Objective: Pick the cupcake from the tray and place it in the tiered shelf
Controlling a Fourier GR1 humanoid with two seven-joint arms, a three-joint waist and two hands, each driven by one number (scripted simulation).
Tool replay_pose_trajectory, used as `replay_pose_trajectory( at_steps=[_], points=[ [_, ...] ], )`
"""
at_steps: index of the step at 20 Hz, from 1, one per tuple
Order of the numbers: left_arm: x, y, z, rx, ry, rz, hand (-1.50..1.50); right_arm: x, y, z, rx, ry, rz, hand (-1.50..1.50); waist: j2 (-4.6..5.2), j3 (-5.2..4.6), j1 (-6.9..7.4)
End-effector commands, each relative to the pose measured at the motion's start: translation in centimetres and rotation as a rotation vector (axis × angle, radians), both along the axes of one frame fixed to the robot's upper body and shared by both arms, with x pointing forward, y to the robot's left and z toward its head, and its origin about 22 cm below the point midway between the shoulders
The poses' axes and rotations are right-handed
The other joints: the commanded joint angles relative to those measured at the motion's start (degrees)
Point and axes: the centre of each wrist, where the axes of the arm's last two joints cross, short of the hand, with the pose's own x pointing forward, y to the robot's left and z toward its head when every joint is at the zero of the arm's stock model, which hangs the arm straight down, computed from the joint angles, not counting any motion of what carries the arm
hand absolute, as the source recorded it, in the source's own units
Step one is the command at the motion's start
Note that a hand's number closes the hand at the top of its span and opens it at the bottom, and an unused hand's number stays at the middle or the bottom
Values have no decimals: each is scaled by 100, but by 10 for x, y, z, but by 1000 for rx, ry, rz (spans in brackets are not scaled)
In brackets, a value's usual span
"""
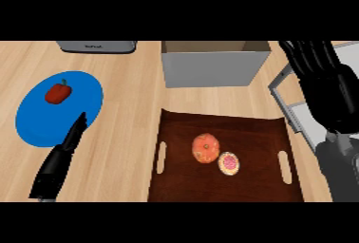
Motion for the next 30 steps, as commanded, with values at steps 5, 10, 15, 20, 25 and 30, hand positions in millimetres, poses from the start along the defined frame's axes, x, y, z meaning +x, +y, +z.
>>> replay_pose_trajectory(
  at_steps=[5,10,15,20,25,30],
  points=[
    [21,-17,11,-101,-43,49,0,-36,-44,-78,-41,333,-572,-150,-139,117,-515],
    [21,-15,13,-116,-55,71,0,-71,-117,-126,-257,502,-951,150,155,4,-877],
    [30,-23,12,-150,-15,47,0,-120,-75,-174,-139,408,-1373,-150,-99,123,-672],
    [44,-43,21,-156,6,-8,0,-150,-3,-172,-11,251,-1376,-150,-150,152,-362],
    [57,-54,23,-141,-6,-31,0,-180,24,-168,-173,377,-1130,-150,-101,120,-109],
    [68,-59,17,-134,-17,-52,0,-188,21,-138,-296,445,-1104,-150,-63,106,-67]
  ],
)
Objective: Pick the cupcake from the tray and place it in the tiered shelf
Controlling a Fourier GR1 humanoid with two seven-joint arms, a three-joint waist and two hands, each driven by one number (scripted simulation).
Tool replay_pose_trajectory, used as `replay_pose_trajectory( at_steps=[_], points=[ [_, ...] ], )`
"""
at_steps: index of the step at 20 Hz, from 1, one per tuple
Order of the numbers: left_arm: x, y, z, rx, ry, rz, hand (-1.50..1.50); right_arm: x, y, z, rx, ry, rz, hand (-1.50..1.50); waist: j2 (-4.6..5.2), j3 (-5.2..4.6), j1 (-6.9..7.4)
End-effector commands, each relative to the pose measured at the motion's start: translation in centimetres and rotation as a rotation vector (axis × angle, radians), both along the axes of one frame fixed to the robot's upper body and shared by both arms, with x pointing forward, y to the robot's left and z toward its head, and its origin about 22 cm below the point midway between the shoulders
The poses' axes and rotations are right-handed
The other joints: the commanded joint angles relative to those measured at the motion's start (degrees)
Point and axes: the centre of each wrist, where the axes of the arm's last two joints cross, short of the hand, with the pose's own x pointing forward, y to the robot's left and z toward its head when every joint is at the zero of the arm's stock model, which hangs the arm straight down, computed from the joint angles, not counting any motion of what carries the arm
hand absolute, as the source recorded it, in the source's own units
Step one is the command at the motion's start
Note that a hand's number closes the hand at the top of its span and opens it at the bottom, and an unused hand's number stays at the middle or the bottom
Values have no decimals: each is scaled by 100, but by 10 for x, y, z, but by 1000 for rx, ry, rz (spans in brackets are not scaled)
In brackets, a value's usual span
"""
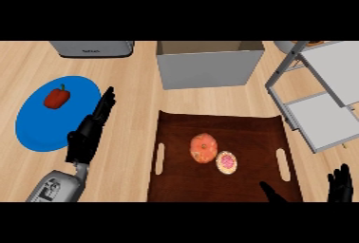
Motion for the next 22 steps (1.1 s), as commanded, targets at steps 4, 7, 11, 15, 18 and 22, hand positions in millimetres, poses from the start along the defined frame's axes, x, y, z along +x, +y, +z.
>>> replay_pose_trajectory(
  at_steps=[4,7,11,15,18,22],
  points=[
    [0,-6,3,-7,-3,-27,0,-21,7,33,-51,231,74,-150,29,-23,155],
    [11,-14,13,-2,-26,-32,0,-22,7,36,-99,400,155,-150,55,-25,165],
    [10,-7,9,7,-6,-47,0,-21,5,56,-176,603,209,-150,68,-40,242],
    [11,-11,9,1,6,-45,0,-5,23,86,-216,708,177,-150,62,-32,285],
    [23,-8,17,-7,-3,-36,0,3,49,110,-232,747,190,-150,27,-15,178],
    [18,8,14,-4,4,-28,0,27,86,125,-230,745,193,-150,6,-1,171]
  ],
)
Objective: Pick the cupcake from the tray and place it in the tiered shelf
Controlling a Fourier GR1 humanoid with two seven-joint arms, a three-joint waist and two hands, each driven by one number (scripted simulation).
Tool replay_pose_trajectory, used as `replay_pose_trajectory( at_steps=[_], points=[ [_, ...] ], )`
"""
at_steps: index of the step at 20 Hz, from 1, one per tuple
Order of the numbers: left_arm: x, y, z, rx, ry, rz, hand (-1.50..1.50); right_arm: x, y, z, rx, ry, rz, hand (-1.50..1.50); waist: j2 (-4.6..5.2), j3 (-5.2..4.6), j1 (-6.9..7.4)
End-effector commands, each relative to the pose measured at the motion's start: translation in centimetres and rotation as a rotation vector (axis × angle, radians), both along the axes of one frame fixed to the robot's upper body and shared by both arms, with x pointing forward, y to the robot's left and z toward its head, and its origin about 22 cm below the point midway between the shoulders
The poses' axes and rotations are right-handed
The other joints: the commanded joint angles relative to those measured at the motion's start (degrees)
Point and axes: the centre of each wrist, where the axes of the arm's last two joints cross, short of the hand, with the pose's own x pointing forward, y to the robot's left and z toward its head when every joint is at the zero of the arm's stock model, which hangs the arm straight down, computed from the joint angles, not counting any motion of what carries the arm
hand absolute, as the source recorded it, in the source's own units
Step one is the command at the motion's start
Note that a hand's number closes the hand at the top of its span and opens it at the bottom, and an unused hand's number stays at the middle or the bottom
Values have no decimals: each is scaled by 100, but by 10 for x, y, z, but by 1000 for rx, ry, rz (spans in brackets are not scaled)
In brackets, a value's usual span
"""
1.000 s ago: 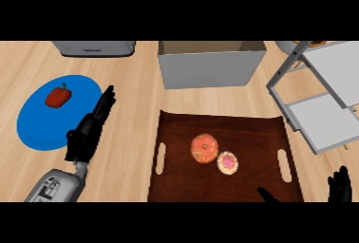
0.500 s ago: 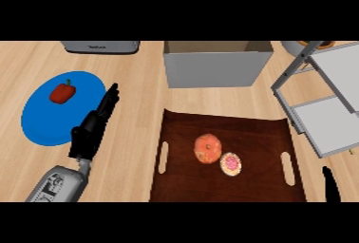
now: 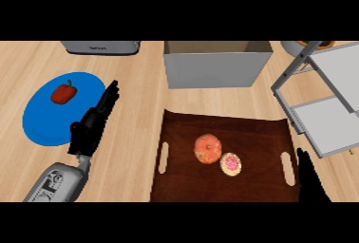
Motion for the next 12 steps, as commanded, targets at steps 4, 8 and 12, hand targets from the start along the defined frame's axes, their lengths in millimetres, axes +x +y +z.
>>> replay_pose_trajectory(
  at_steps=[4,8,12],
  points=[
    [-5,6,0,-2,2,12,0,20,45,30,-47,88,-58,-150,-36,20,-91],
    [-4,10,-1,-32,10,14,0,40,54,29,-91,79,-90,-150,-26,19,-70],
    [0,0,-4,-22,4,2,0,41,65,17,-69,93,-79,-150,-26,20,-115]
  ],
)
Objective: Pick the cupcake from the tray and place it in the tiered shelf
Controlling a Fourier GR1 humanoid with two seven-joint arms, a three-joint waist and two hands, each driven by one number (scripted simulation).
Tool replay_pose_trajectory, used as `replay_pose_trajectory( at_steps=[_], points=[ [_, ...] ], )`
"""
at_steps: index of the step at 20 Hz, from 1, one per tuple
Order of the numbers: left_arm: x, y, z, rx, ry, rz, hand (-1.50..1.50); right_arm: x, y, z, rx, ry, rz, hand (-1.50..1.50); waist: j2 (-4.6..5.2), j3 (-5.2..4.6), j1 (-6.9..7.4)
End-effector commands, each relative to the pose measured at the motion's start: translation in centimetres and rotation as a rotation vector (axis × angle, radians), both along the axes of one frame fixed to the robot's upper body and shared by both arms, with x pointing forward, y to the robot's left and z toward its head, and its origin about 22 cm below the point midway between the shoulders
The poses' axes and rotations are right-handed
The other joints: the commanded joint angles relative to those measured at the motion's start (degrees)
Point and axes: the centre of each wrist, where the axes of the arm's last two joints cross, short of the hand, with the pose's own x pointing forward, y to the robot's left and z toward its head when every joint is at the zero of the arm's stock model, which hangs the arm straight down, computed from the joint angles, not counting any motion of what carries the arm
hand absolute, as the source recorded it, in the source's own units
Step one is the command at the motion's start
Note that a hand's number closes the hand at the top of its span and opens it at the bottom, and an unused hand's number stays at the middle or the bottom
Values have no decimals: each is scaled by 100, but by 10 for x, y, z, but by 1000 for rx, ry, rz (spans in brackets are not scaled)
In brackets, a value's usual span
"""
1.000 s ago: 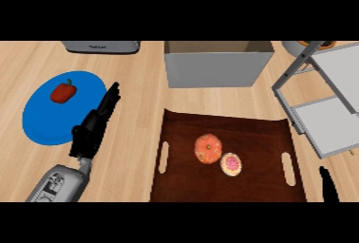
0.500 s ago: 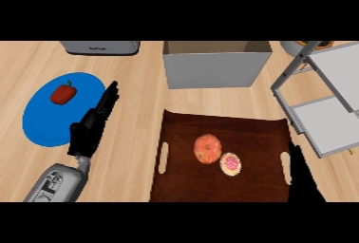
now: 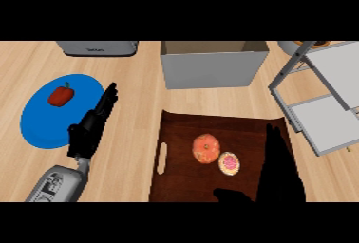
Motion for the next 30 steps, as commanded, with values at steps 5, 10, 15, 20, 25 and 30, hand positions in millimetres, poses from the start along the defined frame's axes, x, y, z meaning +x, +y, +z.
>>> replay_pose_trajectory(
  at_steps=[5,10,15,20,25,30],
  points=[
    [0,6,-2,11,-10,21,0,8,19,-9,20,146,-144,-150,-5,5,-23],
    [1,3,5,7,17,-9,0,17,11,-1,27,149,-159,-150,-13,4,-38],
    [-3,-8,-4,-1,2,16,0,23,13,-22,46,157,-185,-150,-13,10,-39],
    [-19,0,-12,22,6,-10,0,32,9,-29,23,196,-162,-150,-17,11,-11],
    [0,-10,-17,11,6,16,0,34,16,-39,3,244,-163,-150,-1,8,-70],
    [6,2,10,13,-2,-8,0,40,23,-43,12,246,-175,-150,-11,11,-7]
  ],
)
